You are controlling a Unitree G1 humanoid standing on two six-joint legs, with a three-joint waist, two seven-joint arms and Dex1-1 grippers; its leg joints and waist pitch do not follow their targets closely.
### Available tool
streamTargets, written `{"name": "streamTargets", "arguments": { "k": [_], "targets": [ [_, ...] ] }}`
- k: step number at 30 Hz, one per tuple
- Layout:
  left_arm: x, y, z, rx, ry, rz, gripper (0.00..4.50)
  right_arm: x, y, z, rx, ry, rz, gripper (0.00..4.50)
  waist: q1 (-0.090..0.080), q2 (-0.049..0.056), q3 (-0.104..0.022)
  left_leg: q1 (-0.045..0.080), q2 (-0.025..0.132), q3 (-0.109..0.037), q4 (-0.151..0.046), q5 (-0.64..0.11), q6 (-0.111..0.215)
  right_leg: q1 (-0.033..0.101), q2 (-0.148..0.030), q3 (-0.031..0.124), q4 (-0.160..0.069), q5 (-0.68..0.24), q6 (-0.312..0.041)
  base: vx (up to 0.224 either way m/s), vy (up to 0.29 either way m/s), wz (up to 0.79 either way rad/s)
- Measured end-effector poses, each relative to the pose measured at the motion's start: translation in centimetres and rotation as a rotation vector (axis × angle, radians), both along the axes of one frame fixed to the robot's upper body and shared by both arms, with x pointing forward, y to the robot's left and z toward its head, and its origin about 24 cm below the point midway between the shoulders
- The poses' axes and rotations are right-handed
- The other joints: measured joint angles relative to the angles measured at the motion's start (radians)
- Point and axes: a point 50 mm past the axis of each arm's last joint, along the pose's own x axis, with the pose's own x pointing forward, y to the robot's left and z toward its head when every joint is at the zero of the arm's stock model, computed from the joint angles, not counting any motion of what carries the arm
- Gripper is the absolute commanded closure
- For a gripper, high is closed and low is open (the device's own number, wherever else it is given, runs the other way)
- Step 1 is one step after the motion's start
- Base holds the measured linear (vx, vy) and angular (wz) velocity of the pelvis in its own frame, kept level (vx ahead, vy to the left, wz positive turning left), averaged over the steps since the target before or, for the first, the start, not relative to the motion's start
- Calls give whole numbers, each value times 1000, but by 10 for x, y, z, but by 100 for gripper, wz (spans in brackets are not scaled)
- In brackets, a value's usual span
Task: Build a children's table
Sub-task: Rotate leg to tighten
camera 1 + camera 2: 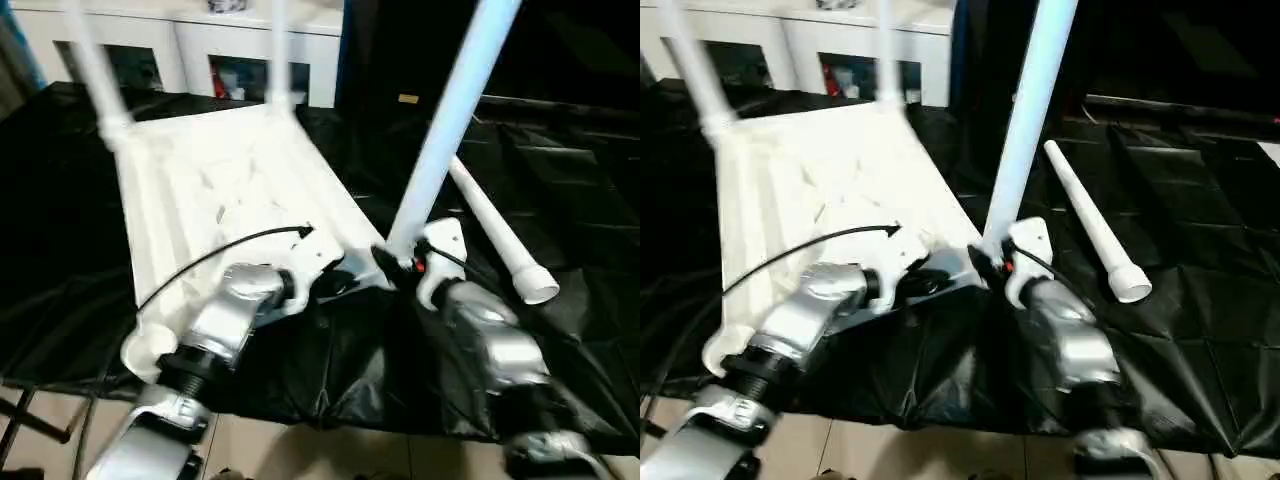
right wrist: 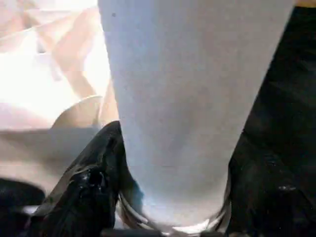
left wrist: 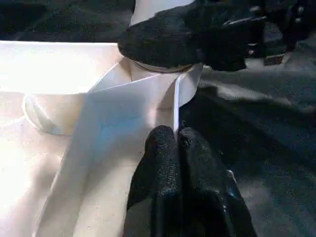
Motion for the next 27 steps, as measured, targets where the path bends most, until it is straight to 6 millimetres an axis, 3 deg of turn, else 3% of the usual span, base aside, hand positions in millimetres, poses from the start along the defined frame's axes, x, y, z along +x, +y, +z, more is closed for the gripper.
{"name": "streamTargets", "arguments": {
  "k": [1,2,9,12,26,27],
  "targets": [
    [0,0,0,1,-3,1,450,0,1,0,12,-3,-15,130,0,0,0,0,0,0,-1,0,0,0,0,0,0,1,-1,0,0,0],
    [0,-1,1,2,-6,1,450,0,1,0,21,-4,-21,116,-1,0,0,0,0,0,-2,0,0,-1,0,0,0,1,-1,0,0,0],
    [-2,4,3,6,-7,-48,450,-2,-4,3,22,-25,98,66,4,2,1,-2,0,0,-6,0,0,-3,0,-1,-1,0,-1,0,0,0],
    [-3,11,5,10,-11,-102,450,-6,-8,5,-16,-34,200,66,4,3,1,-3,0,1,-7,0,0,-5,0,-1,-1,0,-1,0,0,0],
    [-17,52,10,36,40,-375,450,-41,-33,17,-151,30,780,66,36,-2,5,-6,0,2,-7,0,0,-7,0,-1,-2,-1,-1,0,0,0],
    [-17,52,10,36,41,-382,450,-41,-33,17,-152,34,792,82,39,-2,5,-6,0,2,-7,0,0,-7,0,-1,-2,-1,-1,0,0,0]
  ]
}}
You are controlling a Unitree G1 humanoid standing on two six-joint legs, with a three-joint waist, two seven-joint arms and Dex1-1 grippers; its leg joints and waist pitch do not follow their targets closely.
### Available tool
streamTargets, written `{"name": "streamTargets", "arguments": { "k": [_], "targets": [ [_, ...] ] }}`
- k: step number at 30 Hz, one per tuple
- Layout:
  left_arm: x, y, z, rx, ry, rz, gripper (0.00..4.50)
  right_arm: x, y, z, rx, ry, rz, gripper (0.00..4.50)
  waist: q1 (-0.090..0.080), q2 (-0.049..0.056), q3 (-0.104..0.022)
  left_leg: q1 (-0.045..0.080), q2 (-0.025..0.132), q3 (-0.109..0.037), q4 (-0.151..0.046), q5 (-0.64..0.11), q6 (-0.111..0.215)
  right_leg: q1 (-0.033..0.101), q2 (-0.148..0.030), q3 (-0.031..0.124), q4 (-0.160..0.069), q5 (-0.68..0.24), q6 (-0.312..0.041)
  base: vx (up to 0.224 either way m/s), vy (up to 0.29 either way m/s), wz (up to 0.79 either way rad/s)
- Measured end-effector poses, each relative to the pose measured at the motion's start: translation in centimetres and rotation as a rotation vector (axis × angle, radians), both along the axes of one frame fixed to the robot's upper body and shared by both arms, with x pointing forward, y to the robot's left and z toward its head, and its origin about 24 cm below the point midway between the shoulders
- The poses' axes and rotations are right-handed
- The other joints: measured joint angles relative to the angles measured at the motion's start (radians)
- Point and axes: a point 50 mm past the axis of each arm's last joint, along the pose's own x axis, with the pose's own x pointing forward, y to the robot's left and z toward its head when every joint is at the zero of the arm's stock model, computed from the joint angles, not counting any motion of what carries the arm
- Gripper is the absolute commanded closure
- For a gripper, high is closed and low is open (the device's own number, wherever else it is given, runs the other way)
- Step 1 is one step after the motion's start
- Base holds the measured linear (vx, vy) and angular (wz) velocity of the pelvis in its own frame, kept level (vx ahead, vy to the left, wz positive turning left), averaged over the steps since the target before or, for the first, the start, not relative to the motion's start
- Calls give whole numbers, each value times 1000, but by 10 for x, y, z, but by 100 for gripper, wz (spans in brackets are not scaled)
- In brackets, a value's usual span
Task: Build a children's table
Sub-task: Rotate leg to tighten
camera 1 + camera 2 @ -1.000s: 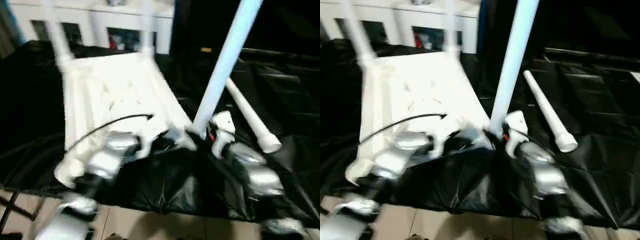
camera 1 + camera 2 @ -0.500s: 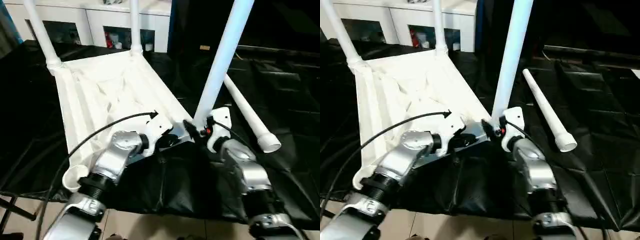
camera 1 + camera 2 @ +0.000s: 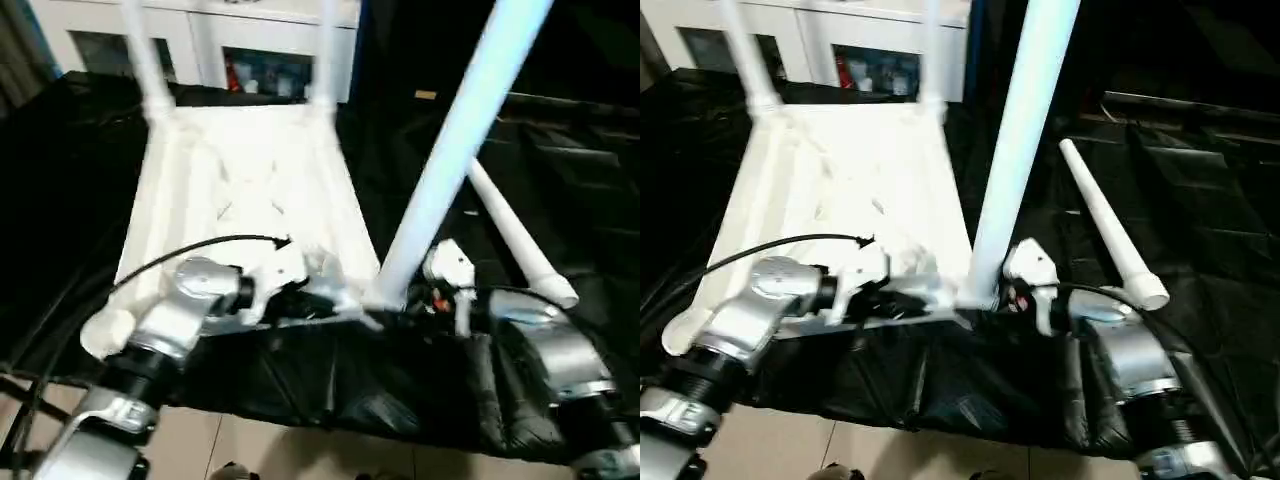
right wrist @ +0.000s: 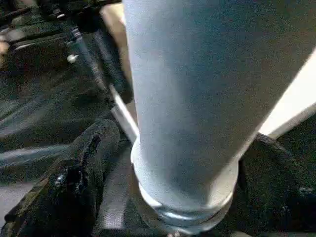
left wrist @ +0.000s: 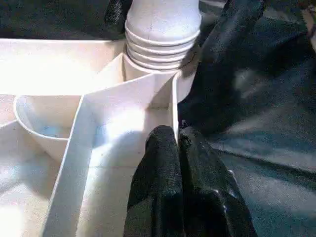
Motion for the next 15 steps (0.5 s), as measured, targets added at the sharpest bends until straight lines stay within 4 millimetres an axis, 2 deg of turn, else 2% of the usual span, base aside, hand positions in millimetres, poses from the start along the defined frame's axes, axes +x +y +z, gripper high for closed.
{"name": "streamTargets", "arguments": {
  "k": [4,11,15],
  "targets": [
    [-2,2,0,2,17,-36,450,-2,1,-1,-13,13,39,116,9,0,0,0,0,0,0,0,0,0,0,0,0,0,0,0,0,0],
    [-6,5,0,8,21,-70,450,-4,3,-2,-8,44,73,173,10,0,0,0,0,0,0,0,0,0,0,0,0,0,0,0,0,0],
    [-6,6,-1,0,32,-54,450,-5,6,-4,9,42,52,181,10,0,0,1,0,0,0,0,0,0,0,0,0,0,0,0,0,0]
  ]
}}
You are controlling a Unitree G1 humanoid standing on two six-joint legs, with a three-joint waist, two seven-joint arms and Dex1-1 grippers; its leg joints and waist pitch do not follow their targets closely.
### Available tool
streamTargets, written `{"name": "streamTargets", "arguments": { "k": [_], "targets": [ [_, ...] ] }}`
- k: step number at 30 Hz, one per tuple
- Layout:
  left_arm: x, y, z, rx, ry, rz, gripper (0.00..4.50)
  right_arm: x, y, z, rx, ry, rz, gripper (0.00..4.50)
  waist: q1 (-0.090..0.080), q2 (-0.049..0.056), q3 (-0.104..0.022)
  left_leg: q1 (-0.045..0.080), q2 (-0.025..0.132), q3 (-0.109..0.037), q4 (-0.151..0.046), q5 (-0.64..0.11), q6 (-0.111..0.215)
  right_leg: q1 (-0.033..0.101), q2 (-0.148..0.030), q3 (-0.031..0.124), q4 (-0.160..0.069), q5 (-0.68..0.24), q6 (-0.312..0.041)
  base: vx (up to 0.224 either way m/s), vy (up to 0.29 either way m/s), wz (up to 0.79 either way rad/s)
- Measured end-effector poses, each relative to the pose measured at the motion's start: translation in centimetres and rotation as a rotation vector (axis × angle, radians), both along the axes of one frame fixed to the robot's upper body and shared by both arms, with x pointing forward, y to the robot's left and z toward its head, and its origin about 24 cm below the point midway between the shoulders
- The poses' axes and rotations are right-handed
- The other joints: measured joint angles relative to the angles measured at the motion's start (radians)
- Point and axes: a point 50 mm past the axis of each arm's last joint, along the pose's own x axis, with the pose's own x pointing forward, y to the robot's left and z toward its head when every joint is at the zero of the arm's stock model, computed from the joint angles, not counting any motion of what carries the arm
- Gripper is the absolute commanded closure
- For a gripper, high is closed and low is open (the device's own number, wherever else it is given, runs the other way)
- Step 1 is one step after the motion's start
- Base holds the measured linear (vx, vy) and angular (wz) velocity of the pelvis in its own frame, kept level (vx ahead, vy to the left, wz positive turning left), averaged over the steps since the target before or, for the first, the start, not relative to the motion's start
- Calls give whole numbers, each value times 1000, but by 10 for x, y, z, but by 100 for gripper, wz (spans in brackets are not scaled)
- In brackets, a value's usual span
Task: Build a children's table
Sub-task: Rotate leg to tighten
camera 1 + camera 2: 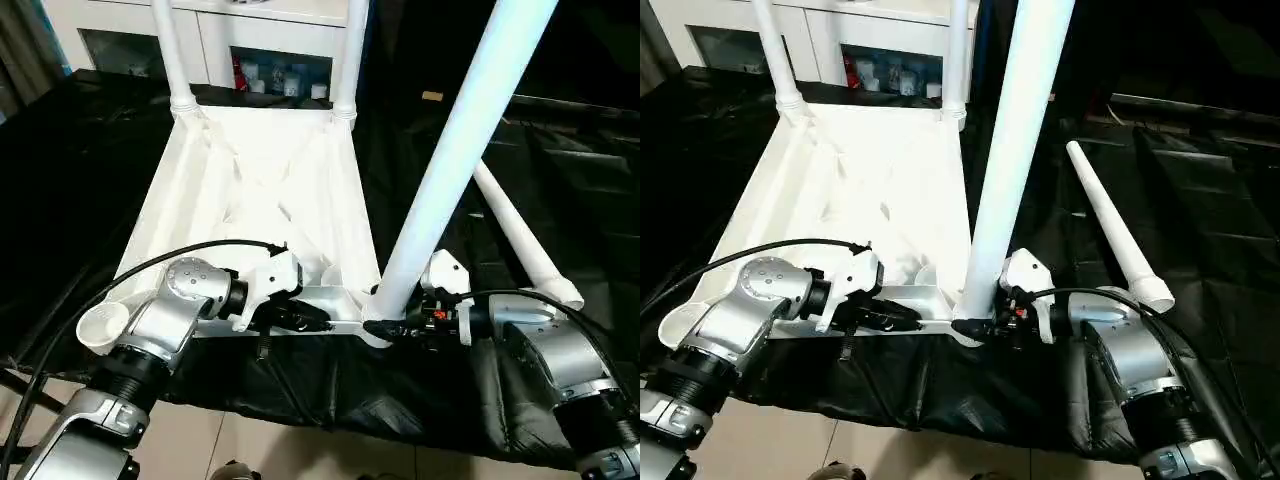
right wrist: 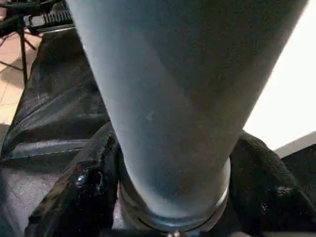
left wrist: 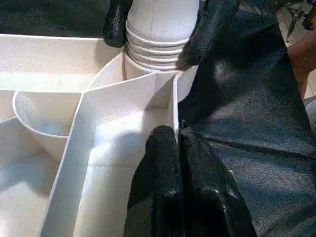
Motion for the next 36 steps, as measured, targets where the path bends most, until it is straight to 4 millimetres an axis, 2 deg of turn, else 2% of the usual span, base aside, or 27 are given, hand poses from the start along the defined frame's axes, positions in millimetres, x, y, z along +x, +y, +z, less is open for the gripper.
{"name": "streamTargets", "arguments": {
  "k": [3,7,9,15,17,20,21,22,26,28,36],
  "targets": [
    [3,-4,-3,-17,18,84,450,3,3,-5,27,-14,-122,183,-3,-1,0,4,0,0,1,0,0,3,0,0,1,1,-1,0,0,0],
    [10,-18,-7,-26,-7,216,450,15,10,-14,78,-23,-397,184,-25,-1,-1,7,0,0,3,1,-2,5,0,1,1,-1,3,0,0,0],
    [12,-24,-8,-25,-25,252,450,19,12,-15,85,-26,-481,184,-32,0,-2,7,0,0,2,1,-2,6,0,1,0,-2,3,0,0,0],
    [20,-49,-12,-3,-75,381,450,36,26,-21,104,-21,-790,184,-43,-9,-14,7,-1,-2,2,2,-3,6,0,1,0,-2,4,0,0,0],
    [21,-53,-12,0,-80,395,450,39,29,-21,102,-33,-825,128,-47,-8,-14,7,-1,-2,2,2,-3,5,0,1,-1,-2,4,0,0,0],
    [21,-55,-10,-1,-85,387,450,39,30,-21,100,-43,-837,104,-47,-8,-15,7,-1,-3,2,2,-3,4,0,1,-1,-1,4,0,0,0],
    [20,-56,-10,-1,-88,380,450,39,29,-21,100,-43,-833,79,-47,-8,-15,7,-1,-3,1,2,-3,4,0,1,-1,-1,3,0,0,0],
    [20,-57,-10,-2,-87,373,450,39,27,-21,100,-41,-815,79,-45,-8,-15,7,-1,-3,0,2,-3,4,0,1,-1,-1,3,0,0,0],
    [19,-54,-7,-6,-81,334,450,36,19,-19,100,-33,-712,56,-39,-7,-14,6,-1,-2,-5,1,-3,2,0,0,-2,1,0,0,0,0],
    [15,-49,-6,-12,-77,286,450,31,13,-17,67,-56,-607,29,-34,-7,-13,5,-1,-2,-8,1,-3,1,1,0,-3,-1,0,0,0,0],
    [6,-27,-4,-9,-43,145,450,14,1,-10,16,-52,-294,29,-26,-6,-10,4,-1,-2,-9,1,-3,0,1,-1,-2,-4,-1,0,0,0]
  ]
}}
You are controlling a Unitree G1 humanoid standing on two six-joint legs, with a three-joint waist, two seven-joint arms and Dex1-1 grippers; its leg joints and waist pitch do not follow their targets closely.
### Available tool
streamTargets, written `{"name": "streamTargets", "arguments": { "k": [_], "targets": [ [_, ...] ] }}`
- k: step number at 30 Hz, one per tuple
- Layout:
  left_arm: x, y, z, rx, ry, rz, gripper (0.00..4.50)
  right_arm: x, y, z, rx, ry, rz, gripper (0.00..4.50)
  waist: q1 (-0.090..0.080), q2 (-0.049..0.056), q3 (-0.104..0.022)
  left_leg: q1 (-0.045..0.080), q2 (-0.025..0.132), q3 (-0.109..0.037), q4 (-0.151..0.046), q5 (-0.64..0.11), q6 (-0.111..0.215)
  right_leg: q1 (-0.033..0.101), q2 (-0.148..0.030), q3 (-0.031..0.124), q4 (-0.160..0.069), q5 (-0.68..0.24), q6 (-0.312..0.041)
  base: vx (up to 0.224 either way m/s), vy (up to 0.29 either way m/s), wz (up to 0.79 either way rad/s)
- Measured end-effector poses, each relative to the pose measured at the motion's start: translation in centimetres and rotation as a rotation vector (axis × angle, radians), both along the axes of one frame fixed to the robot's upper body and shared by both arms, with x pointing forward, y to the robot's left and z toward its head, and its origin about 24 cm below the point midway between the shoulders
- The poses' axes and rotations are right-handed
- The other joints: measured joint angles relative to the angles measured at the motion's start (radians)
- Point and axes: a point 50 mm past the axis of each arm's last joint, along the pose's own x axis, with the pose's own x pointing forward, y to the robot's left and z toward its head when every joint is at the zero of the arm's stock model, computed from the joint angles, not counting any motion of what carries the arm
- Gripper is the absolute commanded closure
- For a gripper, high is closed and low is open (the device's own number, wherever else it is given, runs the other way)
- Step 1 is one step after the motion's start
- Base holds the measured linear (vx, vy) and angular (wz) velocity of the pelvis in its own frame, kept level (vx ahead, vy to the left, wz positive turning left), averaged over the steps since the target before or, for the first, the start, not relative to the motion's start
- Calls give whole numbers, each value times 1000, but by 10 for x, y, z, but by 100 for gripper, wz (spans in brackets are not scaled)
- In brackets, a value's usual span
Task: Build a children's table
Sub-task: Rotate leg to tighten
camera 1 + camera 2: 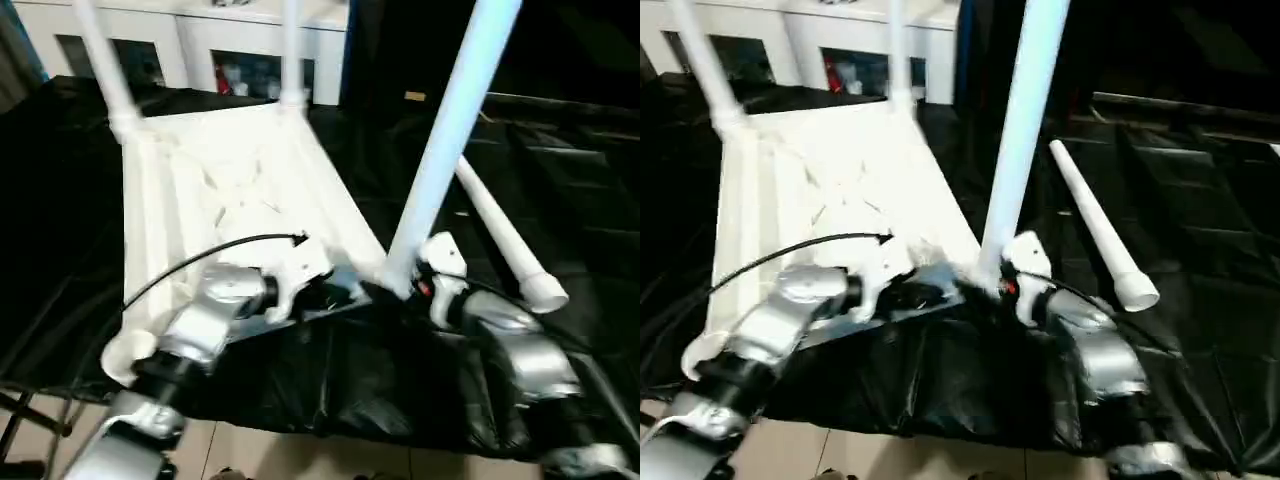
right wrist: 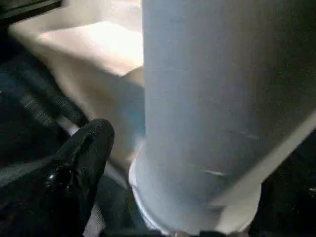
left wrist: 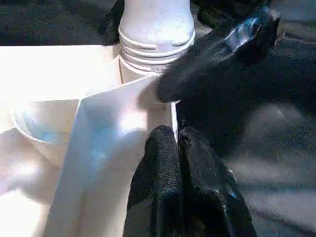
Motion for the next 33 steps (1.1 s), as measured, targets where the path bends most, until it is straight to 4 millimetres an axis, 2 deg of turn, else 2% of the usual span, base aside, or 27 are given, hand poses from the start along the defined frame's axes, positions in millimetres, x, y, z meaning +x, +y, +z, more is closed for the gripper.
{"name": "streamTargets", "arguments": {
  "k": [5,6,7,9,10,14,20,23,27,31,33],
  "targets": [
    [-5,9,2,27,17,-101,450,-12,-7,5,-28,45,194,29,18,0,1,-1,0,1,2,0,0,1,-1,1,0,0,0,0,0,0],
    [-6,10,2,32,19,-117,450,-14,-7,6,-29,51,218,55,20,0,1,-1,0,1,2,0,0,1,-1,1,0,0,0,0,0,0],
    [-7,12,2,39,21,-131,450,-15,-7,6,-28,57,239,63,23,-1,2,-1,0,1,2,0,0,1,-1,1,0,0,0,0,0,0],
    [-8,14,3,47,24,-148,450,-16,-7,6,-33,63,260,68,24,-1,2,0,0,1,1,0,0,1,-1,1,0,0,0,0,0,0],
    [-8,15,3,49,25,-157,450,-17,-8,7,-34,66,272,96,25,-1,2,-1,0,1,1,0,0,1,-1,1,0,0,0,0,0,0],
    [-9,18,3,53,35,-177,450,-17,-7,7,-40,70,289,113,25,-1,2,-1,0,1,1,0,0,1,-1,1,0,0,0,0,0,0],
    [-10,19,4,52,42,-185,450,-18,-4,7,-27,82,299,165,25,-1,2,-1,0,1,2,0,0,1,-1,1,0,0,0,0,0,0],
    [-8,18,3,44,52,-153,450,-18,-2,5,-5,82,252,173,24,-1,2,0,0,1,2,0,0,2,-1,1,1,0,0,0,0,0],
    [-3,12,0,26,47,-52,450,-11,-1,0,25,68,97,176,20,-1,2,3,1,1,4,1,-1,3,-1,1,2,1,-1,0,0,0],
    [6,-6,-3,10,36,98,450,4,5,-7,59,36,-178,178,-5,-2,1,3,0,1,6,1,-2,5,-1,2,1,-1,3,0,0,0],
    [8,-16,-4,-2,35,153,450,10,7,-9,77,31,-282,178,-11,-3,0,3,0,1,6,1,-2,5,-1,2,1,-1,3,0,0,0]
  ]
}}
